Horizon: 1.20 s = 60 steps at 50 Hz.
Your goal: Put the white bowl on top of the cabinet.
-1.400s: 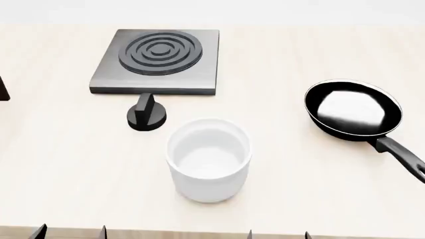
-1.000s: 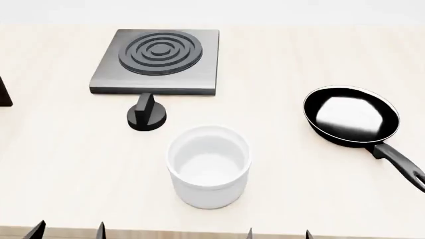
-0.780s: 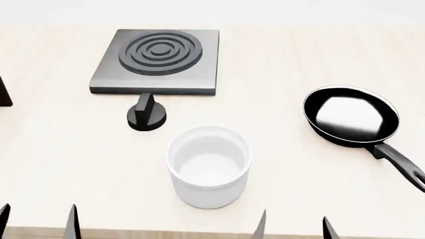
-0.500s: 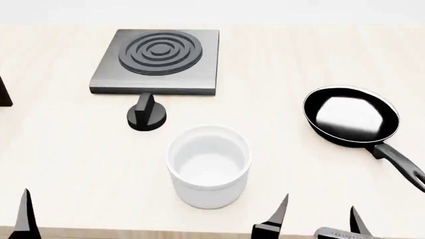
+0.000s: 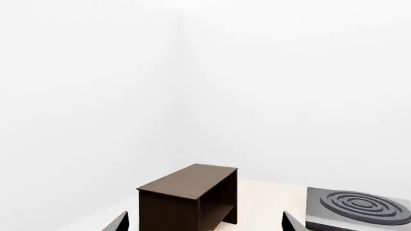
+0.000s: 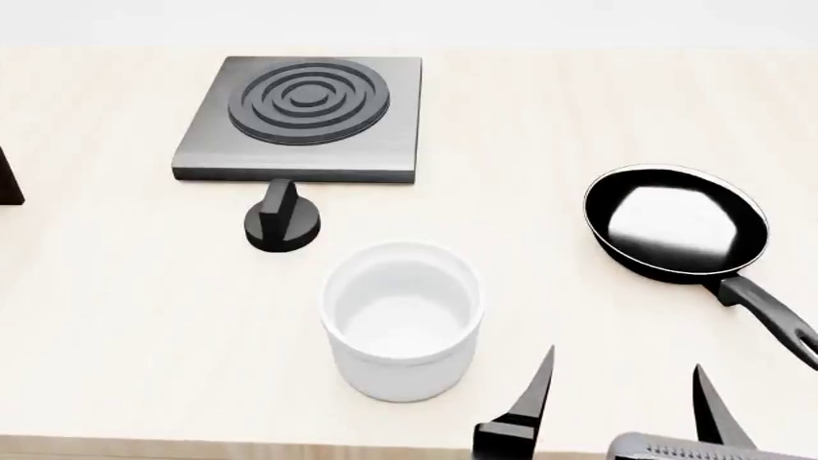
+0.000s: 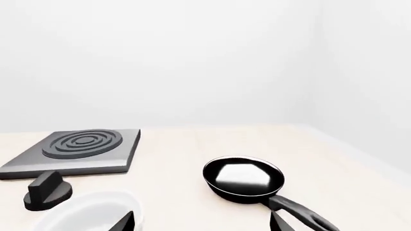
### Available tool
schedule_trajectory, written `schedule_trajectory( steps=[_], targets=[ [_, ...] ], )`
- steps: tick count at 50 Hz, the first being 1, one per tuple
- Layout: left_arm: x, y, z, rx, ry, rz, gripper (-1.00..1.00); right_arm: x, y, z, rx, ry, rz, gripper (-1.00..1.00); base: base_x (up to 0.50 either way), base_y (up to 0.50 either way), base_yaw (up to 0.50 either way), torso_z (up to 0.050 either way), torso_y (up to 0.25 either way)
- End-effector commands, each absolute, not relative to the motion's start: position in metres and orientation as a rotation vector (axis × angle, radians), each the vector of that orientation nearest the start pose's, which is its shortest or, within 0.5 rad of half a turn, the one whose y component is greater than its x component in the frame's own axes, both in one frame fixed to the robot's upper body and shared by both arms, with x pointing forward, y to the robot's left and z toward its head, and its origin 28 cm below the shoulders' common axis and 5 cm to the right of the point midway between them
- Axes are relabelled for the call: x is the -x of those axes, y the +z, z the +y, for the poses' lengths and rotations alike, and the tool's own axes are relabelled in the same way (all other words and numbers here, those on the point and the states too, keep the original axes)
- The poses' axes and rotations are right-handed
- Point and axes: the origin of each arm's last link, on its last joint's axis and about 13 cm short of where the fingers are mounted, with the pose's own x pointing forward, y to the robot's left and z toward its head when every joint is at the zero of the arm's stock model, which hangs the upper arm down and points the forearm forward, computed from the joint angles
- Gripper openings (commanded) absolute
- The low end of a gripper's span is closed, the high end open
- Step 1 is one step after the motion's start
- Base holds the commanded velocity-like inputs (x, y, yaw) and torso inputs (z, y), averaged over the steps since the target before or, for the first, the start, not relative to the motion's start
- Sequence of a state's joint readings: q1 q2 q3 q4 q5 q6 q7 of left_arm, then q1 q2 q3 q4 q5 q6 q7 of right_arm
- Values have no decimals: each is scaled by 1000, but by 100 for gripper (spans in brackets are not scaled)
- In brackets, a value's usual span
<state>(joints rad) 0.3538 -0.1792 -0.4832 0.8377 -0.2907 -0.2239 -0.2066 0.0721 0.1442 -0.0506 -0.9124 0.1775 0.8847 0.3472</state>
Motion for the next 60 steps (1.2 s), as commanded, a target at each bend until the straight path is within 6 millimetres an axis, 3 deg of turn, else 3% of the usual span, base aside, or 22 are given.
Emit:
schedule_trajectory(
  steps=[1,5,9,13,20,30,42,60],
  targets=[
    [-85,142,313,-128,559,-339,100,-170,153,-98,19,-152,-119,100,0,0,0,0,0],
    [-75,141,320,-130,616,-337,100,-167,158,-99,-3,-158,-135,100,0,0,0,0,0],
    [-51,145,332,-88,747,-405,100,-162,163,-100,-7,-184,-172,100,0,0,0,0,0],
    [-43,144,335,-62,783,-417,100,-161,170,-103,-88,-176,-157,100,0,0,0,0,0],
    [-53,142,332,-66,761,-397,100,-145,200,-110,-120,-212,-180,100,0,0,0,0,0],
    [-56,142,331,-68,748,-393,100,-144,205,-112,63,-207,-115,100,0,0,0,0,0],
    [-60,140,330,-67,737,-388,100,-134,224,-113,-22,-267,-180,100,109,155,0,0,0],
    [-64,139,329,-68,725,-383,100,-131,225,-114,-62,-286,-166,100,312,430,0,0,0]
  ],
)
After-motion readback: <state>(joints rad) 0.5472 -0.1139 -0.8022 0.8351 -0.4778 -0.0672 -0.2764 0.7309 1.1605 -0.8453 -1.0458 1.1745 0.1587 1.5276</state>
